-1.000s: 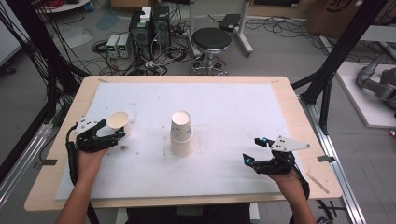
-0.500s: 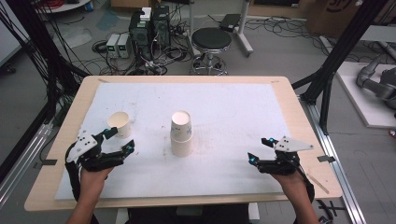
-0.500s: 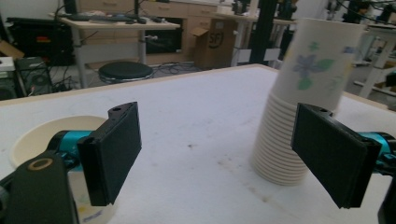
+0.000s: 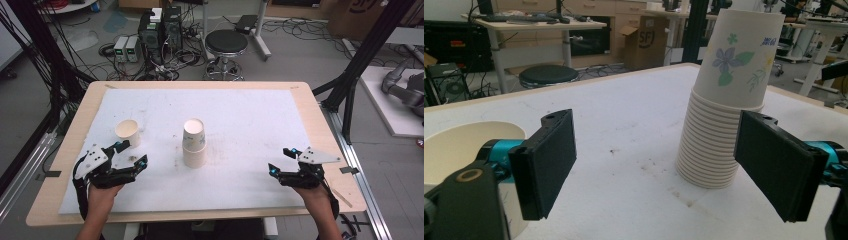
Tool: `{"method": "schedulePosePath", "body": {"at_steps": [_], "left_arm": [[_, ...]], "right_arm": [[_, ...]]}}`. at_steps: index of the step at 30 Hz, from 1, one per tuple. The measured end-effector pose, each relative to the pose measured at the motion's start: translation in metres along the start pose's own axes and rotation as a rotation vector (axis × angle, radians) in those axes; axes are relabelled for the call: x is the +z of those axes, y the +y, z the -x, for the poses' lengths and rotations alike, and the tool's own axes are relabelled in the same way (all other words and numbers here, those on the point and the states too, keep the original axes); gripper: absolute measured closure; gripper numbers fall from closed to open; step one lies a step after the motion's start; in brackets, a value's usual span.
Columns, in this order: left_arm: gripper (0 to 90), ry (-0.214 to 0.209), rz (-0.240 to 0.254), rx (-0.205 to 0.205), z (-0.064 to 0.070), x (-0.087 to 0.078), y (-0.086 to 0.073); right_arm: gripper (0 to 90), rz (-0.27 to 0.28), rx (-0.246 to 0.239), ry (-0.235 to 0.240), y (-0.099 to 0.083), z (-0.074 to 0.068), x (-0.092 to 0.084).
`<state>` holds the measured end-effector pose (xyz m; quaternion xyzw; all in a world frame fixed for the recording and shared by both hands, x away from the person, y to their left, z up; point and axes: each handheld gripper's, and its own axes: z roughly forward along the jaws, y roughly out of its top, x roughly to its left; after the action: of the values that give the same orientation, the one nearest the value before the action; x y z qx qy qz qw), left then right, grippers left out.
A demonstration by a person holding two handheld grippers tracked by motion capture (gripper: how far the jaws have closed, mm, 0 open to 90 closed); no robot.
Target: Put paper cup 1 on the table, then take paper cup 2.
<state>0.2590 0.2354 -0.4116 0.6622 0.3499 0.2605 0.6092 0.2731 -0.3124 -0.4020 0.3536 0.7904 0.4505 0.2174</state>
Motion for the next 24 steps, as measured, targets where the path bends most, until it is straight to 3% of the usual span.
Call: {"method": "schedulePosePath", "body": {"at_steps": [13,18,24], "left_arm": [[17.2,-0.042,-0.003,-0.003,0.0034,0.0078,0.0022],[17.2,-0.047,-0.015,0.001,0.0056,0.0069,0.0007],[16.9,-0.086,-0.004,-0.006,0.0090,0.0057,0.0039]], "right_arm": [[22.2,0.009,-0.003,-0.013,-0.0011,0.0004,-0.0028],[22.2,0.010,-0.005,0.006,-0.0014,-0.0012,0.0013],[22.1,0.020,-0.011,0.026,0.0009,-0.0042,0.0048]]}}
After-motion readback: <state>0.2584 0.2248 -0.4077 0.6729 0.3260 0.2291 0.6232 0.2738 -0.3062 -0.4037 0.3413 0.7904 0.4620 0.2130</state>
